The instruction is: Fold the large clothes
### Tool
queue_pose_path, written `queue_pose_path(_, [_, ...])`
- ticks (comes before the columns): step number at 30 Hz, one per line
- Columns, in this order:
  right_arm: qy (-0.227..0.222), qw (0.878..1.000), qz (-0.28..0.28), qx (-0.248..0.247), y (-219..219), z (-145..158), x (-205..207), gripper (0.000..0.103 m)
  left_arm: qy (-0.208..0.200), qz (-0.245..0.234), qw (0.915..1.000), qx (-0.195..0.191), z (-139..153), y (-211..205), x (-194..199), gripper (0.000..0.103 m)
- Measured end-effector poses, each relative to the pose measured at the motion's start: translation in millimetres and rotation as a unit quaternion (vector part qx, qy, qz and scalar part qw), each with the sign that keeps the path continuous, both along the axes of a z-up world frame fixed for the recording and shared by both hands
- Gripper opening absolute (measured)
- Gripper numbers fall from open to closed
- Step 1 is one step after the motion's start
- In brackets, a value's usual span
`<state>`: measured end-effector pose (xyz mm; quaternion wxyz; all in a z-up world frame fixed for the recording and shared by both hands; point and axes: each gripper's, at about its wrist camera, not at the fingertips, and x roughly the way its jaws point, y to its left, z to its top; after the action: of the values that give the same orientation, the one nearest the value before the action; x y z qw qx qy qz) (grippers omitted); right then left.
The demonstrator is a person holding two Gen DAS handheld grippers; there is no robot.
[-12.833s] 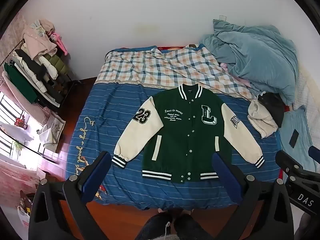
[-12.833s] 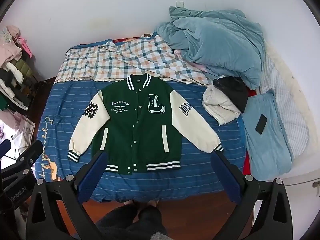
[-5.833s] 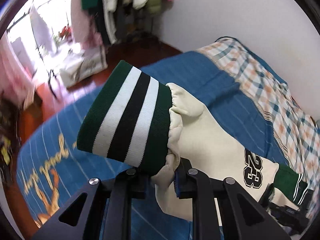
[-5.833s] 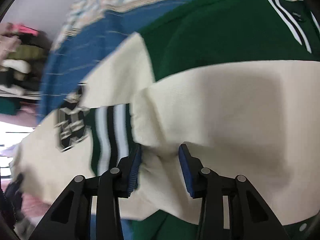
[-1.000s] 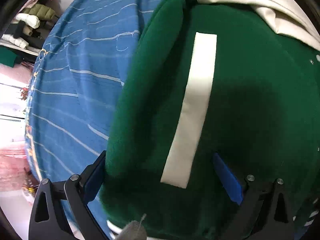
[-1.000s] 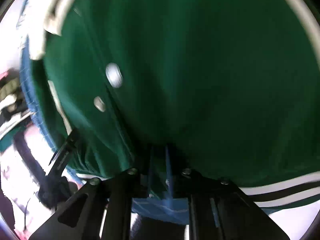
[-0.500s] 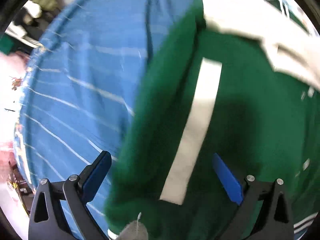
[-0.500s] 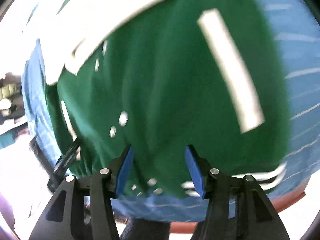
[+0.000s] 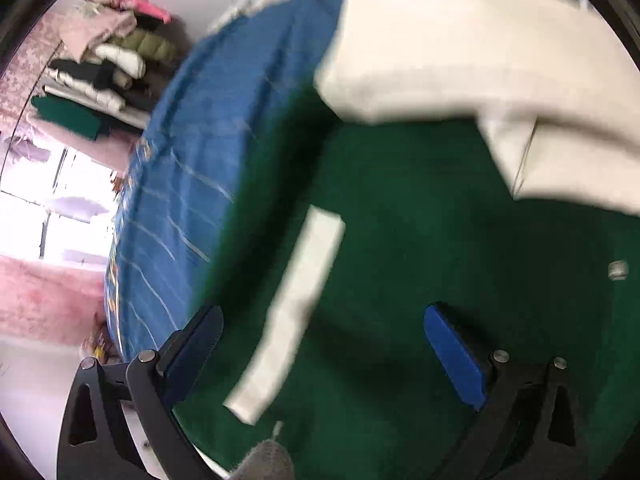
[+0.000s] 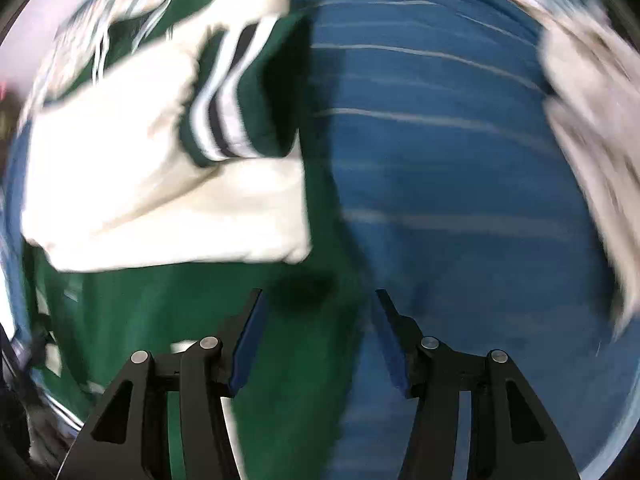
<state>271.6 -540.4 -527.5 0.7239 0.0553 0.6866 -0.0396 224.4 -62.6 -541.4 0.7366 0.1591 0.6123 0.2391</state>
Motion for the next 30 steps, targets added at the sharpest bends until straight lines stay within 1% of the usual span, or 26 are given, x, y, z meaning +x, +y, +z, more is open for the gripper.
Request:
queue_pose_path(1, [-0.008,1.000,0.001,0.000,-11,-6,3,0.039,-0.010,0.012,0.9999,0.005,-3,3,0,0.103])
queue_pose_path(2, [-0.009,0.999,-0.017,0.041,-27,-12,5,0.039,-0.020,0.019,0.9996,0.006,2,1,-1,0.103])
queue_pose_path(3, [-0.009,0.998,-0.029,0.062,-36,-14,5,0.039,-0.034,0.033,0.9989,0.004,3,2,-2,0.103])
queue_pose_path(4, [-0.012,0.996,-0.036,0.077,-43,-14,4,0.038,-0.039,0.041,0.9984,0.000,4,4,-3,0.103])
queue_pose_path(6, [-0.013,0.997,-0.022,0.068,-42,-11,1,0.039,-0.052,0.050,0.9974,-0.009,5,8,-6,0.103])
queue_pose_path(7, [-0.008,0.998,-0.011,0.060,-41,-9,-1,0.044,-0.055,0.053,0.9970,-0.011,7,9,-9,0.103])
queue_pose_path(8, [-0.002,0.999,-0.005,0.052,-40,-7,-4,0.051,-0.056,0.057,0.9968,-0.007,10,7,-11,0.103])
queue_pose_path(10, [0.002,0.999,-0.001,0.049,-44,-2,-11,0.061,-0.049,0.059,0.9969,0.017,15,0,-14,0.103])
queue_pose_path(11, [0.003,0.999,-0.001,0.046,-47,2,-16,0.063,-0.050,0.055,0.9968,0.030,21,-8,-17,0.103])
queue_pose_path(12, [0.007,0.999,0.000,0.036,-49,6,-24,0.065,-0.059,0.043,0.9962,0.047,34,-20,-25,0.103])
queue_pose_path(13, [0.009,0.999,0.002,0.032,-52,10,-29,0.070,-0.064,0.036,0.9953,0.064,44,-35,-32,0.103])
queue_pose_path(14, [0.012,1.000,0.003,0.028,-56,15,-36,0.073,-0.066,0.033,0.9946,0.073,52,-44,-38,0.103])
queue_pose_path(15, [0.017,1.000,0.002,0.021,-63,21,-45,0.073,-0.067,0.028,0.9945,0.075,63,-55,-48,0.103])
queue_pose_path(16, [0.023,1.000,0.002,0.017,-68,25,-53,0.073,-0.066,0.022,0.9952,0.070,75,-70,-61,0.103])
queue_pose_path(18, [0.036,0.999,0.002,0.015,-81,33,-73,0.074,-0.056,0.018,0.9962,0.064,91,-95,-85,0.103])
queue_pose_path(19, [0.043,0.999,0.004,0.016,-87,36,-82,0.074,-0.048,0.011,0.9975,0.051,98,-111,-98,0.103])
queue_pose_path(22, [0.066,0.998,0.003,0.006,-107,42,-112,0.074,-0.017,-0.014,0.9988,0.044,108,-153,-135,0.103])
queue_pose_path(25, [0.088,0.996,-0.010,0.000,-131,44,-137,0.074,0.015,-0.046,0.9977,0.048,104,-205,-168,0.103])
queue_pose_path(26, [0.095,0.995,-0.017,-0.003,-142,44,-146,0.074,0.026,-0.056,0.9972,0.042,101,-224,-181,0.103])
queue_pose_path(29, [0.110,0.993,-0.041,-0.008,-174,44,-165,0.074,0.058,-0.075,0.9954,0.018,91,-261,-203,0.103])
queue_pose_path(30, [0.111,0.993,-0.046,-0.009,-181,44,-168,0.074,0.065,-0.085,0.9941,0.016,88,-275,-211,0.103])
